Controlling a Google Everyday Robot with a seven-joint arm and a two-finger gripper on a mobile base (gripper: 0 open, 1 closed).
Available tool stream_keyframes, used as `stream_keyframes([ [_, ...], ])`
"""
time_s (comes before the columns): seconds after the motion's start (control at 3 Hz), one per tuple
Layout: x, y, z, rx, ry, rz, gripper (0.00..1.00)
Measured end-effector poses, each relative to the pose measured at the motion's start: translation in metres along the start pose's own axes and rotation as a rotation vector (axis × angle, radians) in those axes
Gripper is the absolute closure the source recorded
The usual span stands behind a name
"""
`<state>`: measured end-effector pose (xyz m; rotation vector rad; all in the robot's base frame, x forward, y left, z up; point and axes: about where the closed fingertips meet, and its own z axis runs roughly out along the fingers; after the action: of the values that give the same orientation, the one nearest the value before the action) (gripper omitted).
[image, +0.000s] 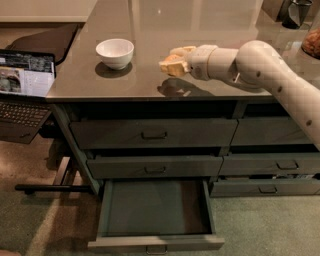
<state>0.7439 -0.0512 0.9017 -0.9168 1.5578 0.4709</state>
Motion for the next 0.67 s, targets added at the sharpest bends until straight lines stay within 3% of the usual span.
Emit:
stream_keyframes([
  [0.67,0.006,-0.009,0.033,-0.010,0.056,0.002,1.00],
])
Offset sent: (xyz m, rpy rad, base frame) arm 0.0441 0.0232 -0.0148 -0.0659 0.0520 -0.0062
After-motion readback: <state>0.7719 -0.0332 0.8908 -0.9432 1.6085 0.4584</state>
